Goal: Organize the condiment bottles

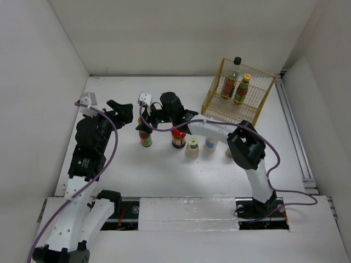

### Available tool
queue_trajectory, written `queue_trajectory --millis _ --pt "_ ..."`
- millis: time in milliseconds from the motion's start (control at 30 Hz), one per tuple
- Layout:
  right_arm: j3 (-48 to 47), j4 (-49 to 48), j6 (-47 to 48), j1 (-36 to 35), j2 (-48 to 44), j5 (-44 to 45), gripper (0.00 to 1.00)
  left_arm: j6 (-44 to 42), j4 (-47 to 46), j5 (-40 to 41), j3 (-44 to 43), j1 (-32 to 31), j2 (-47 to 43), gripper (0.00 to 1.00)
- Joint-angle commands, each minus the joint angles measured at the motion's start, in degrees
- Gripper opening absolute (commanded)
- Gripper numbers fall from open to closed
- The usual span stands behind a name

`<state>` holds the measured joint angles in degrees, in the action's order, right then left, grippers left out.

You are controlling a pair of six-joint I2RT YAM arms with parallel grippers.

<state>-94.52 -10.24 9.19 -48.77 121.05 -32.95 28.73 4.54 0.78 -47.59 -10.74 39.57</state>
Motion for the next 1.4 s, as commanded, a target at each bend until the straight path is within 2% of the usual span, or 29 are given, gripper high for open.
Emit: queue_trajectory --millis 0,67,100,133,200,267,333,433,600,767,900,1067,1367 --pt "-2.3 -6.7 -4.0 0.0 1.0 1.2 0.41 -0.7 -2.9 -1.3 -0.6 0.4 -0.5 0.83" --pt "-2.3 -8.2 -4.5 0.0 0.4 1.7 0.29 -0.7 -2.9 -1.3 -0.6 0.4 -0.5 0.83" --pt "-1.8 -9.1 -4.5 0.0 0.4 2.6 0.2 -0.7 -2.9 -1.9 -0.6 0.4 -0.5 0.83" --pt "-1.2 -9.9 -5.9 0.0 -1.6 3.3 0.17 -0.7 -2.9 -1.9 -0.6 0.4 -0.5 0.83" --pt "0.3 -12.6 -7.5 0.0 -4.2 4.7 0.15 -0.7 -3.4 -1.9 -0.6 0.4 -0.5 0.83" --pt "3.3 -19.4 -12.3 1.2 -8.6 4.7 0.11 -0.7 -3.4 -1.9 -0.6 0.4 -0.5 0.83" --pt "6.1 -26.9 -15.9 3.7 -11.6 2.4 0.1 -0.7 -3.4 -2.4 -0.6 0.4 -0.5 0.83" --pt "9.0 -31.8 -20.9 8.7 -18.6 2.9 0.09 -1.2 -3.4 -1.9 -0.6 0.4 -0.5 0.83" --pt "14.7 -29.1 -21.5 17.3 -27.7 7.9 0.09 -1.2 -3.4 -2.4 -0.6 0.4 -1.1 0.83" --pt "19.3 -25.6 -21.5 27.3 -32.5 14.3 0.08 -1.2 -3.4 -3.1 -0.6 0.4 -0.5 0.83" --pt "19.3 -21.3 -21.0 32.9 -34.5 16.5 0.08 -1.2 -3.4 -3.1 -0.6 0.4 0.1 0.83" --pt "14.0 -13.2 -17.9 37.3 -33.7 19.6 0.08 -1.2 -3.4 -3.1 -0.6 0.9 0.1 0.83" --pt "10.0 -12.7 -14.6 40.2 -30.6 22.5 0.07 -1.2 -3.9 -4.2 -0.6 0.9 0.7 0.83"
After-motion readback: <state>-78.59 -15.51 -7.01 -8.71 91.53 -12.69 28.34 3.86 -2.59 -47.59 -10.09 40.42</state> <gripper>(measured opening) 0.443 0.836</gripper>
